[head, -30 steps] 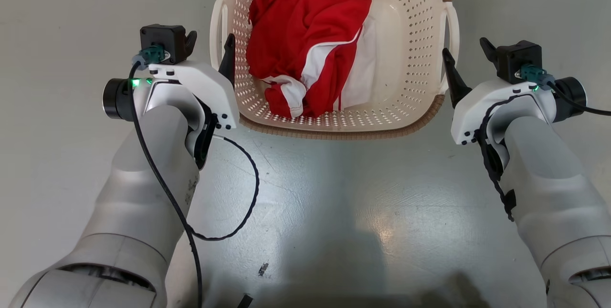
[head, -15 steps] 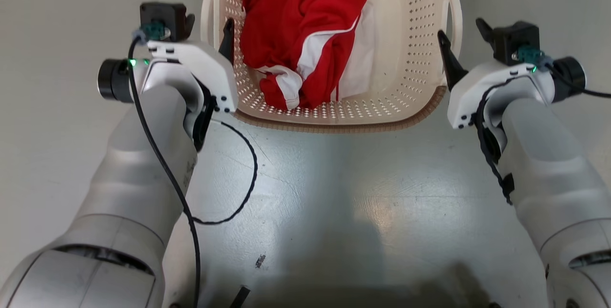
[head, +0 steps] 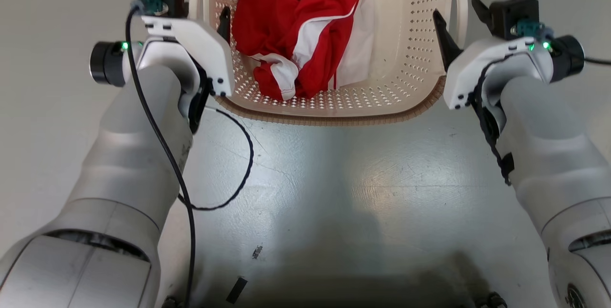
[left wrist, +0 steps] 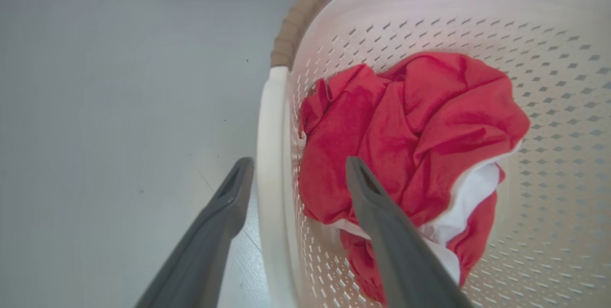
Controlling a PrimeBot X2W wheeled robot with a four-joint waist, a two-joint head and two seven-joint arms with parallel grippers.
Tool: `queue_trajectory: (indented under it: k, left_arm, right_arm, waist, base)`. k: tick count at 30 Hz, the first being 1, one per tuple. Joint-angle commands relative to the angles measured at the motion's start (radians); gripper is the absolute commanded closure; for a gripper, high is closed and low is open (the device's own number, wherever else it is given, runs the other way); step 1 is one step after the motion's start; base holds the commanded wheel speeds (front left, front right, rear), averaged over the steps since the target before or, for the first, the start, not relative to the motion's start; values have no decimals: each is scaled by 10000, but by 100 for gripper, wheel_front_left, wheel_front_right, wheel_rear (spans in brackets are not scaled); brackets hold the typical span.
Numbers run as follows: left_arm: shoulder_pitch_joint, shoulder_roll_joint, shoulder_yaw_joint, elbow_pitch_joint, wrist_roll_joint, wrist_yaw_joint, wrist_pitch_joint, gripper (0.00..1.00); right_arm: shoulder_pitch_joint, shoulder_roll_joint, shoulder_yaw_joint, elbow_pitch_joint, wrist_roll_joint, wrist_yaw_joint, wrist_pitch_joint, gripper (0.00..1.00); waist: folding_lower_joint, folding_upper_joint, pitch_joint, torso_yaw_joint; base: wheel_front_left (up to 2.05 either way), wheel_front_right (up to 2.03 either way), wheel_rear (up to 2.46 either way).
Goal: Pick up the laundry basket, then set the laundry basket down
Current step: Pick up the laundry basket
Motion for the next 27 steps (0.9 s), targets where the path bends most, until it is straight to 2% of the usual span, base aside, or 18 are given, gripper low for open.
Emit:
queue_trajectory:
  k: [1, 16, 27]
  left_arm:
    - [-60, 330, 115, -61, -129, -27, 96, 0]
    - [-391, 484, -373, -1, 38, -20, 1201, 0]
    - [-495, 629, -588, 12, 38, -36, 1509, 0]
  right_arm:
    - [132, 263, 221, -37, 229, 60, 105, 0]
    - [-129, 265, 1586, -141, 1839, 60, 1030, 0]
    - [-146, 265, 2149, -183, 2455, 60, 1215, 0]
  waist:
    - [0, 0, 41, -9]
    - [0, 0, 241, -155]
    - [0, 0, 247, -298]
  base:
    - [0, 0, 0]
    - [0, 0, 0]
    - [0, 0, 0]
